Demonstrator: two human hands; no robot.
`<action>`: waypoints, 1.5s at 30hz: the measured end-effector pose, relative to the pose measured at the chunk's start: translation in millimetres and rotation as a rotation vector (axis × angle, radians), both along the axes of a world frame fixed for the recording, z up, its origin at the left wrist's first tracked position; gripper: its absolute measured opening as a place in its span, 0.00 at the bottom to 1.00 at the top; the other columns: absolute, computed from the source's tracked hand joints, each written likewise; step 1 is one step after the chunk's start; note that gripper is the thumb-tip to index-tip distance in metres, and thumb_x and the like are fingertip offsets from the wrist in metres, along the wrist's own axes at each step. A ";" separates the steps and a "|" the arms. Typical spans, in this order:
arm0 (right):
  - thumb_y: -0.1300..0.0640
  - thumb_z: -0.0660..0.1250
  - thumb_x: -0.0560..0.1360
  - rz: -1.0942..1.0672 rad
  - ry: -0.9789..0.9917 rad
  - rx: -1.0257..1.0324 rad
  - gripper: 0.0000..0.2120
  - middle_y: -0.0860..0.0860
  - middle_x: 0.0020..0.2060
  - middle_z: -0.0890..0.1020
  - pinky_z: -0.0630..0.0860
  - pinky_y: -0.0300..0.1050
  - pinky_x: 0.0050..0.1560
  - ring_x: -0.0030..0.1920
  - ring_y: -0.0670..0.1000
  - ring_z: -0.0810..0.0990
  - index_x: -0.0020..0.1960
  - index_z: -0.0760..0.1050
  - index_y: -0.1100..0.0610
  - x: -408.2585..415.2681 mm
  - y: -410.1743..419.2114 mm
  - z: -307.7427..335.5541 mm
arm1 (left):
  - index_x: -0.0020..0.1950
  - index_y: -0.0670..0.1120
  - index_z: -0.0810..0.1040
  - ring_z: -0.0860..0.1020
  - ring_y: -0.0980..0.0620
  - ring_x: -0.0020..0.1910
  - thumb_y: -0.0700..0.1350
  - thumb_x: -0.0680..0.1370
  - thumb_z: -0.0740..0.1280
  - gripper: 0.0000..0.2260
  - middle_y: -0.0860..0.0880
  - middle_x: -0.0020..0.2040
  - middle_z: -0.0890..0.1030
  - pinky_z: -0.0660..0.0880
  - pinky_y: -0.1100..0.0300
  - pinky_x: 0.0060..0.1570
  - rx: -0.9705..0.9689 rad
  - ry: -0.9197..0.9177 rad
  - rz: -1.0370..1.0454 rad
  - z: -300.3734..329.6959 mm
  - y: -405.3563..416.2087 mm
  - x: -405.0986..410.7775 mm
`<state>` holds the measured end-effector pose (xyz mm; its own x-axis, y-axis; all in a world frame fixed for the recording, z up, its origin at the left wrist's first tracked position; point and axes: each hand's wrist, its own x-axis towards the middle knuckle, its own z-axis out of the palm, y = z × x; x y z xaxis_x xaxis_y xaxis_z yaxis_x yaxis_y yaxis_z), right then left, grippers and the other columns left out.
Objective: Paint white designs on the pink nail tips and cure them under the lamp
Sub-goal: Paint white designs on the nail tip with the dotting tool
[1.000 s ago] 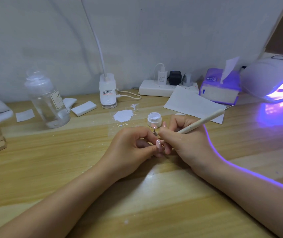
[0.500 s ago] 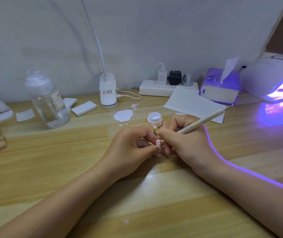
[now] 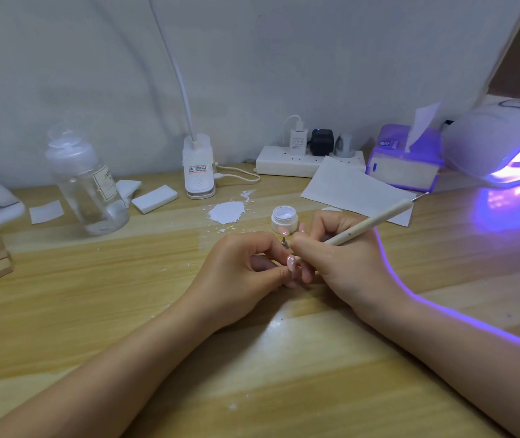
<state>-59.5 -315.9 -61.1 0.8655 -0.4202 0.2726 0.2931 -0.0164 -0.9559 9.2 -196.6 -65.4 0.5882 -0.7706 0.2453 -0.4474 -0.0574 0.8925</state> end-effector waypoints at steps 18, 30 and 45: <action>0.72 0.64 0.70 -0.010 -0.005 0.005 0.20 0.53 0.15 0.70 0.73 0.37 0.24 0.21 0.48 0.73 0.24 0.63 0.58 0.4 -0.6 -1.1 | 0.34 0.46 0.78 0.81 0.60 0.33 0.35 0.72 0.70 0.09 0.53 0.30 0.83 0.72 0.72 0.33 0.010 0.020 0.002 0.8 -0.6 -0.3; 0.73 0.63 0.69 -0.015 0.014 -0.016 0.21 0.53 0.16 0.70 0.73 0.39 0.25 0.21 0.50 0.73 0.23 0.64 0.56 0.5 -1.0 -1.0 | 0.35 0.46 0.77 0.82 0.58 0.33 0.35 0.72 0.70 0.08 0.49 0.32 0.83 0.73 0.70 0.34 0.009 0.022 0.000 0.5 -0.6 0.1; 0.72 0.63 0.69 0.000 0.001 0.003 0.20 0.54 0.16 0.70 0.73 0.37 0.24 0.21 0.49 0.74 0.24 0.63 0.58 0.9 -1.6 -2.0 | 0.34 0.46 0.77 0.82 0.58 0.33 0.35 0.72 0.70 0.09 0.51 0.32 0.83 0.72 0.71 0.33 0.011 0.017 0.004 0.7 -0.6 -0.1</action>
<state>-58.6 -317.5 -63.1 0.8656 -0.4214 0.2703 0.2921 -0.0134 -0.9563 9.2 -197.2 -64.7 0.5954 -0.7708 0.2264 -0.4316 -0.0692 0.8994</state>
